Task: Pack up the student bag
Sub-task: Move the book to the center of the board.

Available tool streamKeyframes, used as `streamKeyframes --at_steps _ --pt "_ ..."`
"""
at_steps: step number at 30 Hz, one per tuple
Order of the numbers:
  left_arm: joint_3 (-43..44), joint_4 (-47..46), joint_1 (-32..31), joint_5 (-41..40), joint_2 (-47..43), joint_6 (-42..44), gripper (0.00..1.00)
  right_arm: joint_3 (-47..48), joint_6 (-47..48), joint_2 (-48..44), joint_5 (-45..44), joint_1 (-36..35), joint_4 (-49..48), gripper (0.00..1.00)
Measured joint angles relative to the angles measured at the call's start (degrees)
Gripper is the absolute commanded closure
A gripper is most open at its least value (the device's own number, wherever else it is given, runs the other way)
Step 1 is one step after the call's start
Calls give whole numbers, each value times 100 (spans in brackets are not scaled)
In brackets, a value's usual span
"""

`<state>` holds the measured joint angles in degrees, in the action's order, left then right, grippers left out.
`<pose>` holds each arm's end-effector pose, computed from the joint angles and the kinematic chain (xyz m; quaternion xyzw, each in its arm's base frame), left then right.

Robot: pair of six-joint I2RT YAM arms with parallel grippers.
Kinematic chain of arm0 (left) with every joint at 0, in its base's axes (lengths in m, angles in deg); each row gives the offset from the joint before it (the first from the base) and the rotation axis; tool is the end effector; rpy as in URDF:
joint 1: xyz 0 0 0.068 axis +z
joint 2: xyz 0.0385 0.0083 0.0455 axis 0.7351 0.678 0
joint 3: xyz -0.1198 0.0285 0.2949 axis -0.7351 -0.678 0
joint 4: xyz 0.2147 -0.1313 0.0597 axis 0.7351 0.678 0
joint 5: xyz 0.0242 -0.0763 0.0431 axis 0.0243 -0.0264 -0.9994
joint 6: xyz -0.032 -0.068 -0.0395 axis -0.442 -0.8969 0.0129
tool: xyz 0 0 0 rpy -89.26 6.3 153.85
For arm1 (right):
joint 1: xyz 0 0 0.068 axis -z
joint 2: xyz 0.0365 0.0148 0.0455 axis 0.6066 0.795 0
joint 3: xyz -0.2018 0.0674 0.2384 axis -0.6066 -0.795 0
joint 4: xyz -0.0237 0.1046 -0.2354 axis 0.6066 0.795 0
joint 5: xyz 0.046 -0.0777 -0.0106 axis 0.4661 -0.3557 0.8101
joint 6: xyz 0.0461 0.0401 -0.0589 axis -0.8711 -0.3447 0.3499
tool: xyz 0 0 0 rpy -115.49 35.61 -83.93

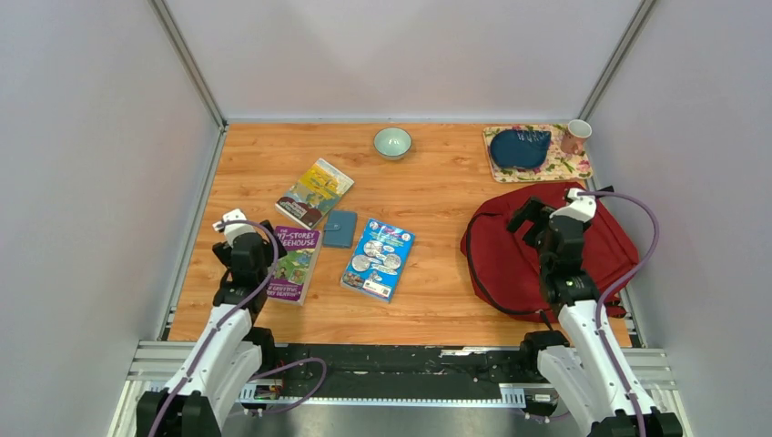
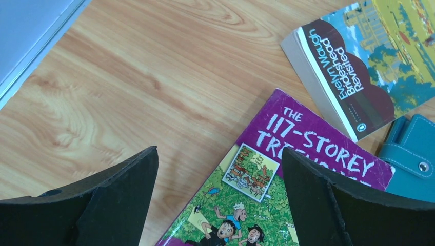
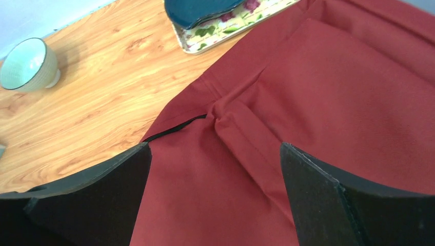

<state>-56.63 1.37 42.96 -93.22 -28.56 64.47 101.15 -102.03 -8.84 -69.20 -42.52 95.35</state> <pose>0.1589 0.0188 0.1971 -0.2303 0.8103 0.0634 0.5352 0.1708 -0.0050 0.2684 0.1848 0.8002 0.0124 0.5704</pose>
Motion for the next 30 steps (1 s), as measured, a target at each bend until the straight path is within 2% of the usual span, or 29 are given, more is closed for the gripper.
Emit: streamKeyframes --at_steps 3,8,18,22,30 --pt "168 452 0 -149 -184 -369 3 26 -157 0 293 0 96 0" --pt "446 1082 0 326 -671 -935 1 66 -175 -122 782 0 92 0" --pt "527 975 0 1659 -1757 -1027 2 94 48 -81 1644 0 109 0" --pt "590 968 -2 2269 -1631 -872 6 144 76 20 1827 0 133 1" --pt "960 1005 0 3421 -1220 -470 5 267 -48 151 2299 0 85 2"
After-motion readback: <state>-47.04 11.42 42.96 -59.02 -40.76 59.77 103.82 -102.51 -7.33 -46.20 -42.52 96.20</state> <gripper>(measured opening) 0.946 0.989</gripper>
